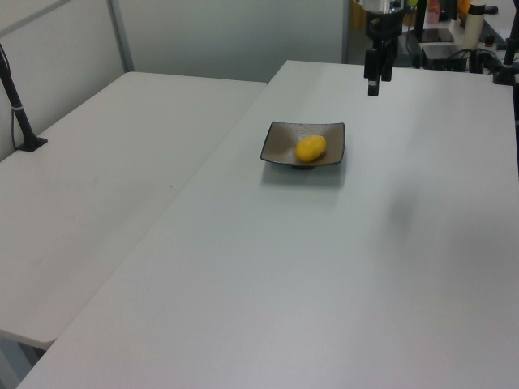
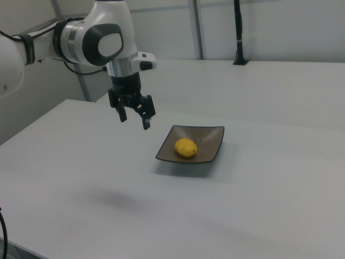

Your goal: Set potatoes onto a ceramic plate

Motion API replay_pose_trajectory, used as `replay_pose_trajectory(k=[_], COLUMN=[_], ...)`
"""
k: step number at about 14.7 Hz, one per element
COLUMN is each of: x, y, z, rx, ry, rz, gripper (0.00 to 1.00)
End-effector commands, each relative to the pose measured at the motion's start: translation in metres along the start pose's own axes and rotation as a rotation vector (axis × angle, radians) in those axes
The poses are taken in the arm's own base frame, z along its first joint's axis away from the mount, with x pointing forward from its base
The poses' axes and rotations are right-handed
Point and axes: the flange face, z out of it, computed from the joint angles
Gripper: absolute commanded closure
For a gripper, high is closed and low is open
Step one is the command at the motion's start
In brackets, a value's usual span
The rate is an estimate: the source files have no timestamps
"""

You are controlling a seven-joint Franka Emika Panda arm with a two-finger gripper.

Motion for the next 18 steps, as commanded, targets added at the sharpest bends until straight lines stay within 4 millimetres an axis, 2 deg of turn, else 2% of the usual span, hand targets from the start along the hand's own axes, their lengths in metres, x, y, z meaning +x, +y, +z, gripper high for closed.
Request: replay_pose_trajectory(k=[1,4,8,13,18], x=[-0.01,-0.015,-0.028,-0.029,-0.029], y=[-0.001,-0.007,-0.023,-0.009,-0.011], z=[-0.003,-0.009,-0.002,-0.006,-0.007], rx=[0.01,0.008,0.0,0.01,-0.011], ry=[0.006,0.015,0.0,0.007,0.008], rz=[-0.009,-0.02,-0.049,-0.023,-0.041], gripper=[0.0,0.0,0.0,0.0,0.0])
